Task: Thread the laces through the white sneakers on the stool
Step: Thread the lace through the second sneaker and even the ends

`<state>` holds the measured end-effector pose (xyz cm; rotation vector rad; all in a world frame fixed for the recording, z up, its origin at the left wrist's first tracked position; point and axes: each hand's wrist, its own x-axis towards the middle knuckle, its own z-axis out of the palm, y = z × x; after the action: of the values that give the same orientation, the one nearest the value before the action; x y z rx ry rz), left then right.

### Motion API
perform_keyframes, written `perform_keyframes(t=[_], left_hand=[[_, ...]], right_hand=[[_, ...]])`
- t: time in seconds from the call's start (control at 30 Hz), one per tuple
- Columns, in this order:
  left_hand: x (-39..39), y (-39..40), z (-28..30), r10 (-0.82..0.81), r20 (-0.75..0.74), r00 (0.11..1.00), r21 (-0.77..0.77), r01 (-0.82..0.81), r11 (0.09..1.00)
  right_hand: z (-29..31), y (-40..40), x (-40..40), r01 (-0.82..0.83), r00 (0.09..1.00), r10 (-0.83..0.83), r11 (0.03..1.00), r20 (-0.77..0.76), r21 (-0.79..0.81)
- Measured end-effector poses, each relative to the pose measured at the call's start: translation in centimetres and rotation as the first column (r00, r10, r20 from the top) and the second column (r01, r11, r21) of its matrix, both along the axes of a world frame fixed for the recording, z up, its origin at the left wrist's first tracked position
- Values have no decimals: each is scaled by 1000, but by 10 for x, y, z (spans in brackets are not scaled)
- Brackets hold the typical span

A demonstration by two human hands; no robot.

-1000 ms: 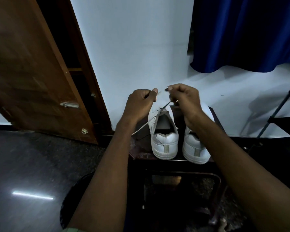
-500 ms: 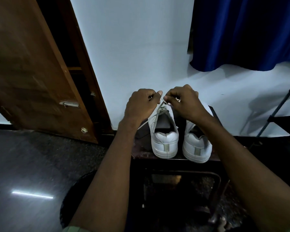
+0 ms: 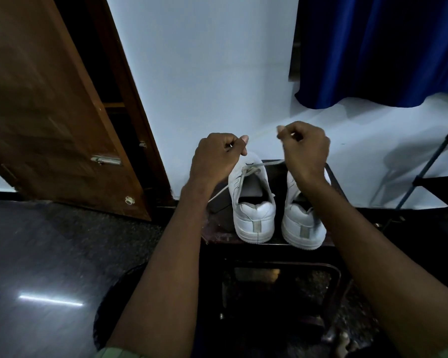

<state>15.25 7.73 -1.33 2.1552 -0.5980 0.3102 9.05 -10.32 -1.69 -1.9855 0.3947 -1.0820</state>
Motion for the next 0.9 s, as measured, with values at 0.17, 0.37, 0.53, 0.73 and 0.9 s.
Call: perform_keyframes(t=[0.17, 0.37, 0.53, 0.73, 0.9], left_hand=[[-2, 0, -2, 39, -46, 998, 41, -37, 998], [-6, -7, -3, -14, -6, 1000, 78, 14, 997], [-3, -1, -5, -63, -46, 997, 66, 66, 996], [-5, 1, -2, -172, -316, 933, -63, 161, 985], [-6, -2, 3, -344, -525, 778, -299, 210, 931]], right_hand=[[3, -8, -8, 9, 972, -46, 987, -230, -159], [4, 14, -6, -469, 871, 380, 830, -310, -301], [0, -3, 0, -209, 967, 181, 967, -179, -147], [1, -15, -6, -248, 907, 226, 969, -355, -18], [9, -1, -15, -489, 624, 361, 872, -693, 14]])
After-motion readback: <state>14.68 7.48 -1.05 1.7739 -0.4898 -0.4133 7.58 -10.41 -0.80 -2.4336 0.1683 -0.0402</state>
